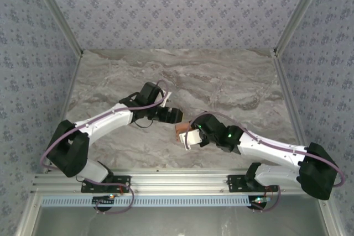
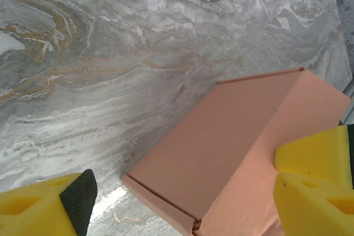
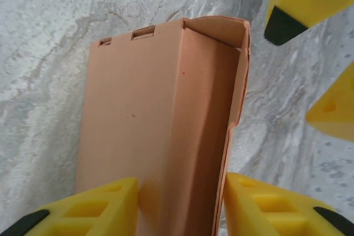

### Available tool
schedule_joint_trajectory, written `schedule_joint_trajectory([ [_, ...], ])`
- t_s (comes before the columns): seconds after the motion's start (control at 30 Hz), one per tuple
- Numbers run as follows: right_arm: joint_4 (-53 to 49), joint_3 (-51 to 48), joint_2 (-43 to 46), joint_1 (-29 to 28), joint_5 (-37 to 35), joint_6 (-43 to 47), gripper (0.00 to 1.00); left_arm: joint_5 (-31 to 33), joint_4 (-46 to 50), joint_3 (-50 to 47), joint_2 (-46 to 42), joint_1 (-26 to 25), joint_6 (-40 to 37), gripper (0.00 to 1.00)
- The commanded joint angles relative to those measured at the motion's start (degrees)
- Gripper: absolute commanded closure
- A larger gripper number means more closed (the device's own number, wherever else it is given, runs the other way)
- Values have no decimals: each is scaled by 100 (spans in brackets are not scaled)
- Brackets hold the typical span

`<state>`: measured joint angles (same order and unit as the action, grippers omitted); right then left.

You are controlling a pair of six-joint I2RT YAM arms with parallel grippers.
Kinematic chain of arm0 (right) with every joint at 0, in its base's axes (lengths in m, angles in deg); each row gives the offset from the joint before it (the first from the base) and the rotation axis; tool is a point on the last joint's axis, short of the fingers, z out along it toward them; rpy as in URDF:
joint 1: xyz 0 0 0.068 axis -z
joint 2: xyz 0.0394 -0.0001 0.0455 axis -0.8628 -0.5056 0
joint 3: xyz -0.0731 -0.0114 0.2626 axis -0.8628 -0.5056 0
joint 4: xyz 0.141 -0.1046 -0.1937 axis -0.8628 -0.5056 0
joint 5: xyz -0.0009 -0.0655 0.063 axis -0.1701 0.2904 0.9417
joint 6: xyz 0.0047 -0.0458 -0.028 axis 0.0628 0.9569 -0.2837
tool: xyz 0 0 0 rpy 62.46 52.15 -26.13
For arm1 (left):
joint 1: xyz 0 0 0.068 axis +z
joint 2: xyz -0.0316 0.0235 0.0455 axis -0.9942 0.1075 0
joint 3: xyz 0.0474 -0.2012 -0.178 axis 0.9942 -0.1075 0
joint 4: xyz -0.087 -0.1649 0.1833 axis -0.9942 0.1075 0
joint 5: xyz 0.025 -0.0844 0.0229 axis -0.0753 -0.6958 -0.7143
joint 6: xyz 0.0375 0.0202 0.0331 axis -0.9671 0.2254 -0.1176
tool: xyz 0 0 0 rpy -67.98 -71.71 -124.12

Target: Fold the paper box

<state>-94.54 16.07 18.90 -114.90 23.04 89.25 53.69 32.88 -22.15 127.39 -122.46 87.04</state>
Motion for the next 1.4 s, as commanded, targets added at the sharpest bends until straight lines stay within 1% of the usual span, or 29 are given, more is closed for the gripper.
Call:
schedule_joint_trajectory([
  [0.0,437,-186,-2,-90,-560,279,65,-219,-44,3,163,-4,-121,15],
  [0.07,534,-211,-68,-105,-627,261,69,-207,-43,-24,243,-17,-104,15],
  [0.13,535,-214,-129,-124,-702,226,71,-215,-19,-63,281,-53,-128,15],
  [0.3,560,-243,-185,-116,-708,122,71,-141,200,-139,291,-79,-304,16],
  [0.43,494,-235,-94,-19,-460,-47,69,156,380,-205,299,-108,-462,16],
  [0.53,438,-225,-19,70,-322,-87,69,334,365,-253,372,-105,-438,16],
  [0.67,316,-160,8,226,-106,-142,69,462,406,-266,538,-118,-479,21],
  [0.7,276,-140,8,269,-29,-164,68,552,419,-291,561,-139,-482,21],
  [0.8,176,-128,3,424,411,-279,60,820,428,-350,653,-132,-398,21],
  [0.9,-190,123,112,622,950,-467,57,956,421,-352,767,-143,-341,21],
  [0.93,-299,212,194,654,1055,-558,54,1003,416,-351,804,-151,-333,22],
  [1.0,-549,377,451,711,1322,-719,45,1076,441,-321,891,-160,-345,22],
  [1.07,-783,514,724,865,1751,-924,42,1135,475,-281,957,-169,-383,22],
  [1.13,-781,554,964,1226,2389,-1326,42,1168,474,-263,997,-172,-383,22],
  [1.17,-506,514,1066,1482,2642,-1809,42,1161,474,-254,1010,-172,-385,22],
  [1.2,-14,423,1124,1724,2671,-2602,44,1169,477,-253,1019,-174,-384,22],
  [1.23,475,321,1162,1937,2574,-3284,50,1169,470,-253,1028,-173,-393,22],
  [1.27,1149,80,1228,2136,2372,-4194,53,1174,474,-253,1028,-174,-393,22],
  [1.3,1901,-243,1292,2288,2155,-5057,54,1181,475,-253,1037,-173,-378,22],
  [1.37,3015,-760,1304,2469,1628,-6378,58,1189,469,-278,1037,-176,-335,22],
])
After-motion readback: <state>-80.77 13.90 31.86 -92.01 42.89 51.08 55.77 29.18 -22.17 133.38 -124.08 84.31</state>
